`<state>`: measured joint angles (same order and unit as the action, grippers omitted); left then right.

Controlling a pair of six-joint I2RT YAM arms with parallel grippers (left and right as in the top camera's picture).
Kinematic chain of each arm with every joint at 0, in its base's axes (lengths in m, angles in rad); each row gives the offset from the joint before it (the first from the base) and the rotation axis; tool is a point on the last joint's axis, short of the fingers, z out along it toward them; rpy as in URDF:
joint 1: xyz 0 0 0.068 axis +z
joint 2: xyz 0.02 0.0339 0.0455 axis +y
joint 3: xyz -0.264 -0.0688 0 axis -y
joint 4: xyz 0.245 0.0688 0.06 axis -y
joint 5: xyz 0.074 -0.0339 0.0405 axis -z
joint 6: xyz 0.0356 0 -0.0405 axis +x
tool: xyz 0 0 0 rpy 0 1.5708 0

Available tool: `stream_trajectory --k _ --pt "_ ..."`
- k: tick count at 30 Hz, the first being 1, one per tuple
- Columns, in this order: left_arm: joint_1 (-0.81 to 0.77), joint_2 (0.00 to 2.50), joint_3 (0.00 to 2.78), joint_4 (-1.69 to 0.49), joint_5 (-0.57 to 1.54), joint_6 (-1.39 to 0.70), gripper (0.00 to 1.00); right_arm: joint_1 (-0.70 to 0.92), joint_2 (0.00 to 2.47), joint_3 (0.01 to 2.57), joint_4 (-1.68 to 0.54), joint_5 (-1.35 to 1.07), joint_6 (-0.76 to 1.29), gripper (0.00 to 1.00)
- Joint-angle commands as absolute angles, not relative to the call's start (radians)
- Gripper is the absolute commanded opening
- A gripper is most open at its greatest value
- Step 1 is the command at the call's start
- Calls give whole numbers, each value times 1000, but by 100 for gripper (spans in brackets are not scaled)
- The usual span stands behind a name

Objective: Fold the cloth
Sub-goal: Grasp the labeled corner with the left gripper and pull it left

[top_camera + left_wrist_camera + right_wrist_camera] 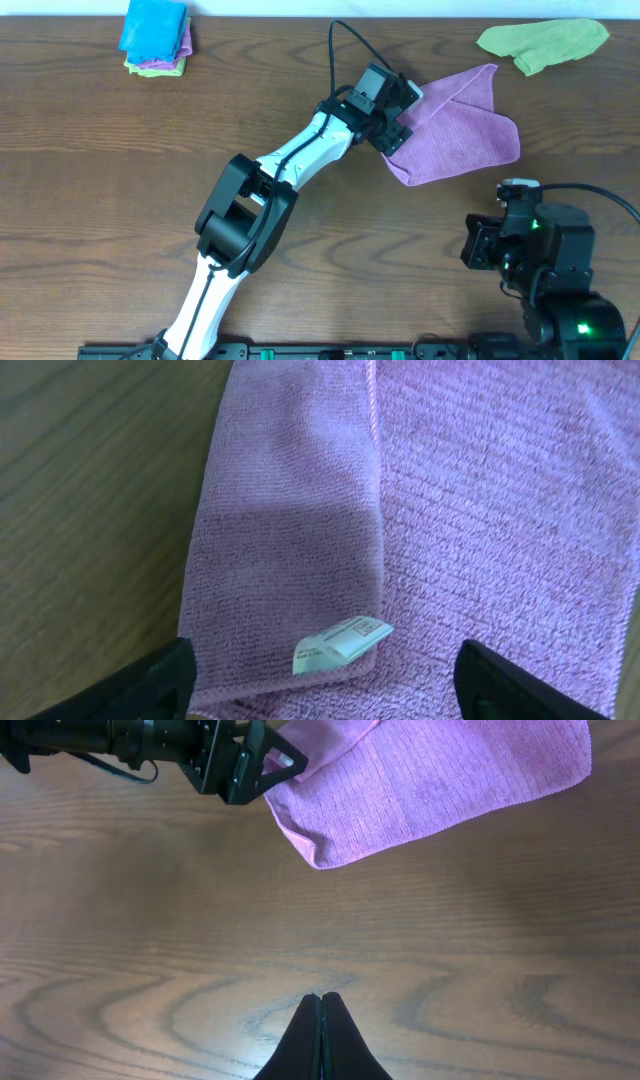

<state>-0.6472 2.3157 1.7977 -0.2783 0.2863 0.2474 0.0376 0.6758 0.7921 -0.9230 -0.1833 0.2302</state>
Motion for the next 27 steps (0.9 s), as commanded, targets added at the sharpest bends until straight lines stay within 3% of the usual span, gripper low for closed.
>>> stream_trajectory --k 1,10,13,17,20,24,27 --pt "-650 2339 1810 -268 308 254 79 36 672 818 -923 -180 220 2" --pt "-649 2383 1810 -221 320 204 75 36 672 818 -922 -161 220 2" --pt "-648 2400 1810 -204 334 193 69 36 672 818 -922 -161 220 1" --pt "-646 2401 1810 -177 334 173 53 36 672 818 -923 -161 220 1" --pt "-640 2401 1810 -158 334 138 33 36 672 818 -924 -162 220 2" --pt "-628 2401 1810 -145 334 123 22 36 672 818 -924 -161 220 1" --pt "-617 2401 1810 -144 333 112 8 36 672 818 -923 -161 220 1"
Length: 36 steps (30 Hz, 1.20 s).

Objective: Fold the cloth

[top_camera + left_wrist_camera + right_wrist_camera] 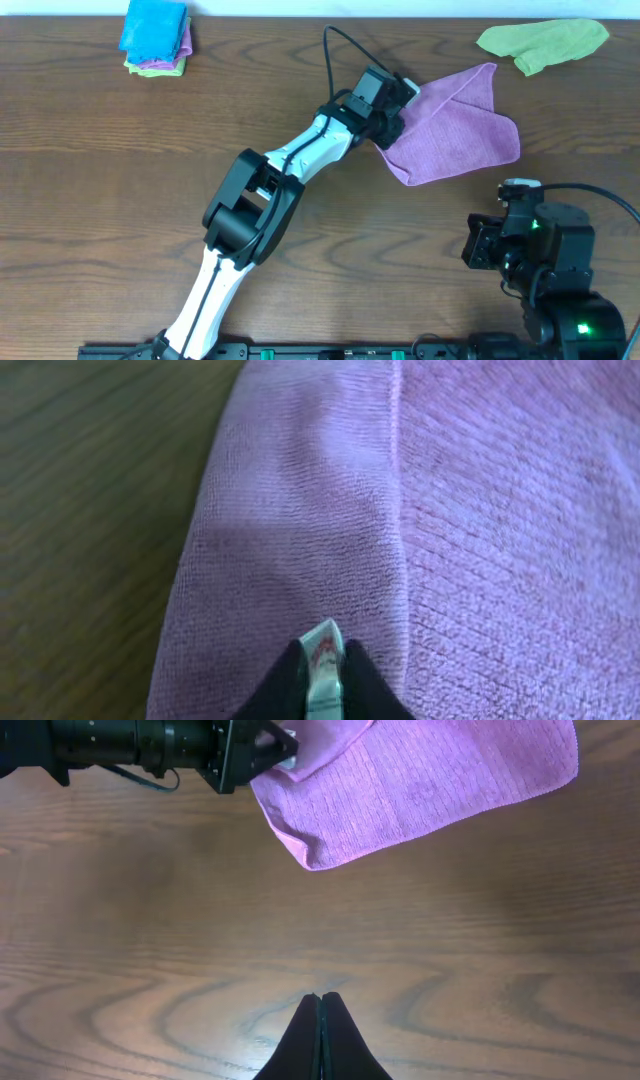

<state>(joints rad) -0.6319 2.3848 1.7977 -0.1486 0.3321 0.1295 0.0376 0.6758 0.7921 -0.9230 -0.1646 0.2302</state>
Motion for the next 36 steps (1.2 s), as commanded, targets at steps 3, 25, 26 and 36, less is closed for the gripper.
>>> stream_trajectory --k 3,25,26,36 --pt "-602 2401 1810 -139 334 80 6 36 672 818 -923 -161 220 1" --pt "-298 2401 1811 23 326 -218 6 36 675 818 -923 -161 220 1" --pt "-289 2401 1811 23 337 -220 6 36 676 818 -923 -161 220 1" --pt "-342 2390 1811 -102 628 -187 31 30 717 818 -884 -120 224 1"
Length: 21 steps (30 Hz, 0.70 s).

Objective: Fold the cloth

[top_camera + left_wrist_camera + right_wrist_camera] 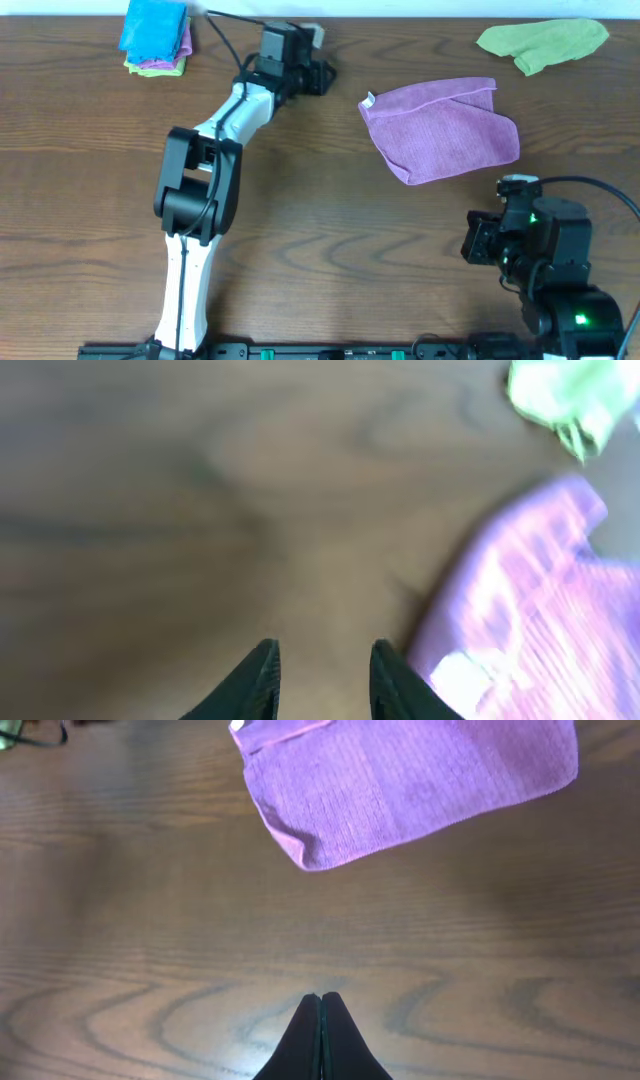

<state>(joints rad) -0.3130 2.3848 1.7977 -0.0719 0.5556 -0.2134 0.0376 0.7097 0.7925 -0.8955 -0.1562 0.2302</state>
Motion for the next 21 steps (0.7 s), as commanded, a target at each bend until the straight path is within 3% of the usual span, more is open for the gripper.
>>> stream_trajectory --k 1,6,12,21 --pt "-356 2389 1811 -126 629 -174 31 24 720 818 -878 -98 224 1" --pt "-431 2373 1811 -215 625 -88 25 -37 796 818 -871 -3 231 1" --pt "-484 2302 1811 -266 590 -64 24 -98 977 818 -804 -8 231 1" --pt "-555 2289 1811 -358 430 20 7 -100 1091 818 -670 -11 230 1"
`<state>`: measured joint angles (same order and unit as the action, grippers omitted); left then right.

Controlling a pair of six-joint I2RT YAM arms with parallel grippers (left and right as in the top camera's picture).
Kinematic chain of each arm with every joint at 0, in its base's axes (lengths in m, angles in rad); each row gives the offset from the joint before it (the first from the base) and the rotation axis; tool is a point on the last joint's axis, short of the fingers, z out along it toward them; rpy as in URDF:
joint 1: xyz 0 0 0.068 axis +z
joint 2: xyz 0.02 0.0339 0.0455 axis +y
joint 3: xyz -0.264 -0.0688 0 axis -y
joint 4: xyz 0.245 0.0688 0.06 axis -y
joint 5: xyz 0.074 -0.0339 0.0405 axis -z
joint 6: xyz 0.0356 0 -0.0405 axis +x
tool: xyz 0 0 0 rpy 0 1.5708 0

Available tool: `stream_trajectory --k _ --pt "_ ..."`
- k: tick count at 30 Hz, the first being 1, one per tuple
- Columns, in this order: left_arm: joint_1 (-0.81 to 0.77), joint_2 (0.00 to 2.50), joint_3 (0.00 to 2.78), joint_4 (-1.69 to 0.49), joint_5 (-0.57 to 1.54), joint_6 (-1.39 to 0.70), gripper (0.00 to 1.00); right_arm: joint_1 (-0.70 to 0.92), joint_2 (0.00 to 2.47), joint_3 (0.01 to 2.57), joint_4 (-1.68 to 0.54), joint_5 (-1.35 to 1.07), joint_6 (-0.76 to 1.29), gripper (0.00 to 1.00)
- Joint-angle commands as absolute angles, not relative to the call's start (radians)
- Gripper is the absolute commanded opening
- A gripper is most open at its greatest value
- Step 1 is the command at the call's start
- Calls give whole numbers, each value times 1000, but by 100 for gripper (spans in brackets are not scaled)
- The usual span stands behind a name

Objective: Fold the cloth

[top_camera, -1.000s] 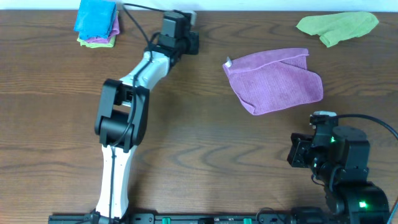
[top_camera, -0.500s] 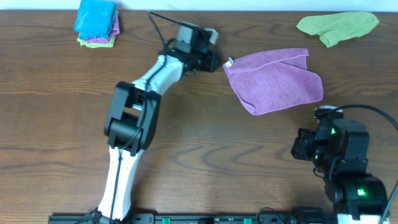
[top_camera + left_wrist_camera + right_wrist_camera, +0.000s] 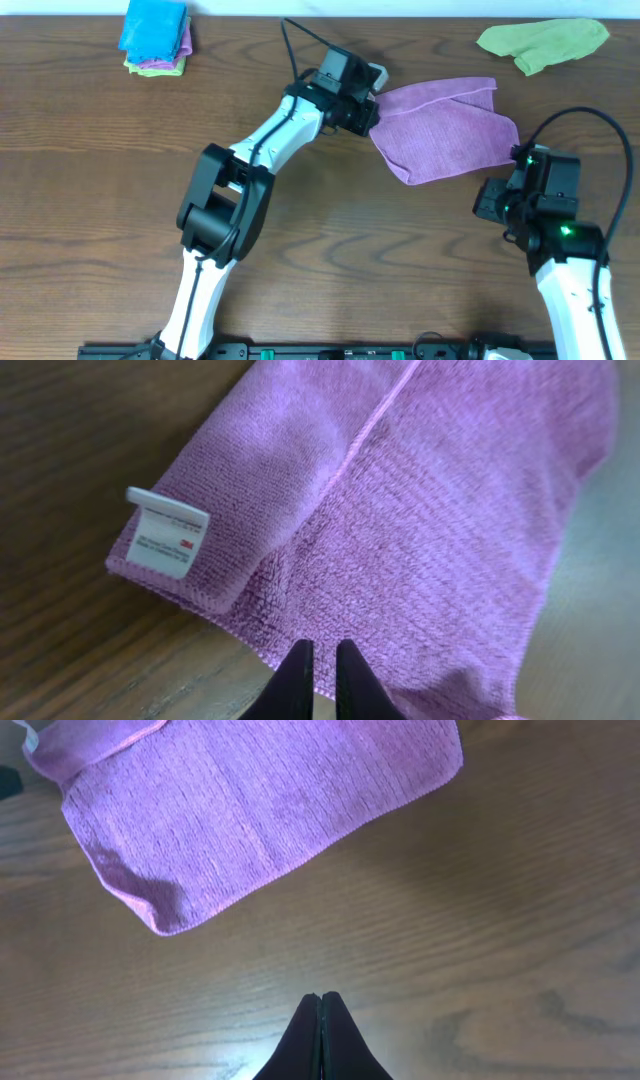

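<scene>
The purple cloth (image 3: 450,128) lies flat right of the table's middle, with one side doubled over along a seam and a white tag (image 3: 166,532) at its left corner. My left gripper (image 3: 366,107) is at the cloth's left edge. In the left wrist view the left gripper (image 3: 322,652) has its fingertips over the cloth's (image 3: 440,510) near hem, shut to a thin slit with nothing seen between them. My right gripper (image 3: 490,203) hovers over bare wood just right of and below the cloth. In the right wrist view the right gripper (image 3: 320,1003) is shut and empty, with the cloth (image 3: 250,810) ahead of it.
A crumpled green cloth (image 3: 545,40) lies at the back right. A stack of folded blue, pink and green cloths (image 3: 155,38) sits at the back left. The brown wooden table (image 3: 100,180) carries everything.
My left gripper has come back from the far left of the cloth to its left edge and has narrowed to a slit. My right arm has moved closer to the cloth's lower right side.
At first my left gripper stood open over the folded-up left corner with the tag. Then it was shut on that corner. Later the corner lay spread out to the left and the gripper was half open away from the cloth. Now it is back at the cloth's edge.
</scene>
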<state>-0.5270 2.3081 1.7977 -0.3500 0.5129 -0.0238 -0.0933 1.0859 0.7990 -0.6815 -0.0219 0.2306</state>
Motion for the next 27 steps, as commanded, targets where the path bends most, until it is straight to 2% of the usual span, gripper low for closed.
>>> stream_trajectory --k 1,12,27 --pt "-563 2289 1811 -357 414 23 6 -100 1091 818 -662 -12 230 1" --pt "-641 2325 1811 -350 179 31 6 -135 1090 818 -617 -54 204 1" --pt "-650 2408 1811 -293 176 30 6 -184 1090 818 -598 -132 174 1"
